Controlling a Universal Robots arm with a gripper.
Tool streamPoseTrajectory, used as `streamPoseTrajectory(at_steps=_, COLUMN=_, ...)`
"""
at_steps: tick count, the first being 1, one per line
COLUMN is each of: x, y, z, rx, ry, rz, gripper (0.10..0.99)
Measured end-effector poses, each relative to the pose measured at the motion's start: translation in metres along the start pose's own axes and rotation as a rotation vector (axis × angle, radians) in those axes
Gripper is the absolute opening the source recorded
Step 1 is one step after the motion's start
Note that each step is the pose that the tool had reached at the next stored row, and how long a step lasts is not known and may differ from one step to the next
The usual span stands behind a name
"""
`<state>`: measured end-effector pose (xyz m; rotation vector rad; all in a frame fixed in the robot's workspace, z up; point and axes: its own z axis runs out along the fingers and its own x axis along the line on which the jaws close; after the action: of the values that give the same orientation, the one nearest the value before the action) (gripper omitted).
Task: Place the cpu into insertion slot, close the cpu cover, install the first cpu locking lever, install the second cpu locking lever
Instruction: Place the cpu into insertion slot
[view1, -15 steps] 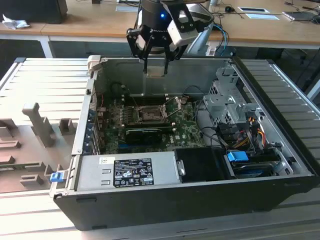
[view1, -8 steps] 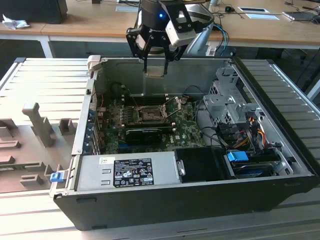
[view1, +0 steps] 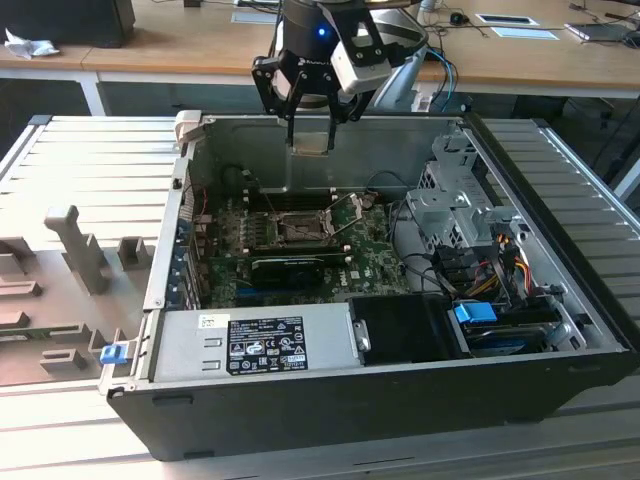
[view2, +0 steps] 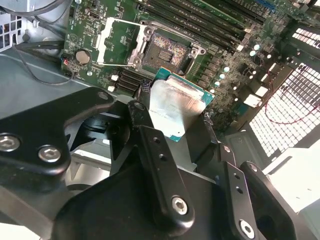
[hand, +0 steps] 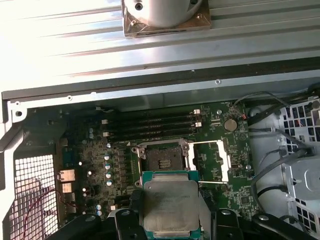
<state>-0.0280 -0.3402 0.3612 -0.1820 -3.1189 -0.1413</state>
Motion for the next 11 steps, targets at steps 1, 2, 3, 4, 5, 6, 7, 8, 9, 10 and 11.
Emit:
streamPoseTrajectory(at_steps=1, x=0.0, y=0.0, z=0.0, rx=0.0, ry=-0.0003, rz=0.002, gripper=0.529)
streamPoseTrajectory(at_steps=2, x=0.0, y=0.0, z=0.0, rx=0.0, ry=-0.0007, rz=0.007, gripper=0.529)
streamPoseTrajectory(at_steps=3, x=0.0, y=0.0, z=0.0001, rx=0.0, ry=-0.0011, rz=0.011, gripper=0.529)
streamPoseTrajectory(at_steps=4, x=0.0, y=0.0, z=0.0001, rx=-0.001, ry=-0.0015, rz=0.016, gripper=0.529)
streamPoseTrajectory(at_steps=5, x=0.0, y=0.0, z=0.0001, rx=-0.001, ry=-0.0021, rz=0.022, gripper=0.529)
streamPoseTrajectory(at_steps=6, x=0.0, y=0.0, z=0.0, rx=-0.001, ry=-0.0026, rz=0.028, gripper=0.529)
streamPoseTrajectory(at_steps=7, x=0.0, y=0.0, z=0.0, rx=-0.001, ry=-0.0035, rz=0.038, gripper=0.529)
streamPoseTrajectory(at_steps=8, x=0.0, y=0.0, z=0.0001, rx=-0.001, ry=-0.0042, rz=0.045, gripper=0.529)
streamPoseTrajectory(at_steps=9, x=0.0, y=0.0, z=0.0001, rx=0.0, ry=-0.0054, rz=0.059, gripper=0.529)
streamPoseTrajectory(at_steps=10, x=0.0, y=0.0, z=0.0001, rx=-0.001, ry=-0.0064, rz=0.07, gripper=0.529)
streamPoseTrajectory(at_steps=11, x=0.0, y=0.0, z=0.0002, rx=-0.001, ry=-0.0076, rz=0.083, gripper=0.529)
